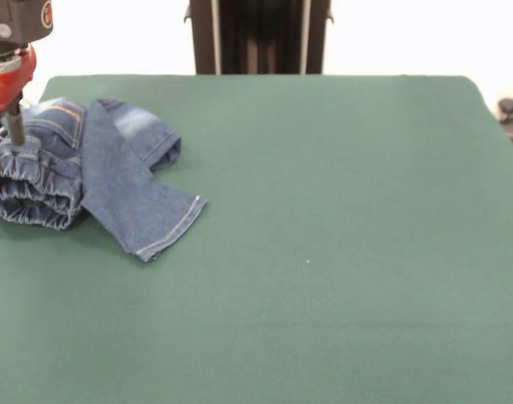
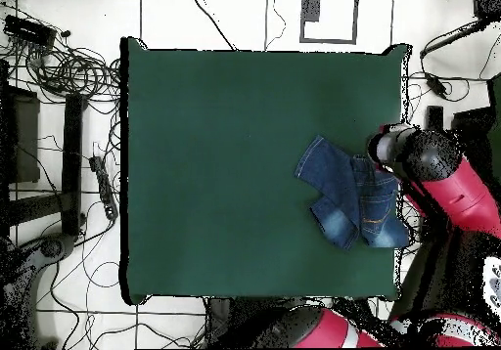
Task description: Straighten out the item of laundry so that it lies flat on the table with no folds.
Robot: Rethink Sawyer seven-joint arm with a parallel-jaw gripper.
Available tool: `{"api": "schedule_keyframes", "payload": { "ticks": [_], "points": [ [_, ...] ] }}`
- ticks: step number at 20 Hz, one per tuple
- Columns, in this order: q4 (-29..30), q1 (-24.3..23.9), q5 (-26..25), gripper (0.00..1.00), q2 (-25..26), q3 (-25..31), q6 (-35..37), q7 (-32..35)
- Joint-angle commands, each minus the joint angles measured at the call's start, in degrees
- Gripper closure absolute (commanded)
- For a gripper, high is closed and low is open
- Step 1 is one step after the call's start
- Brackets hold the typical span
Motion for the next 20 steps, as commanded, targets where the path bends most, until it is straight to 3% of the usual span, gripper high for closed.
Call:
{"api": "schedule_keyframes", "payload": {
  "ticks": [1,11,20],
  "points": [
    [-1.02,-1.11,-7.40,0.00,-1.71,2.78,3.92,-6.90],
    [1.72,-2.39,-10.59,0.00,-3.91,5.85,3.82,-3.24],
    [5.10,-0.51,-9.71,0.00,-3.77,7.05,1.12,3.32]
  ]
}}
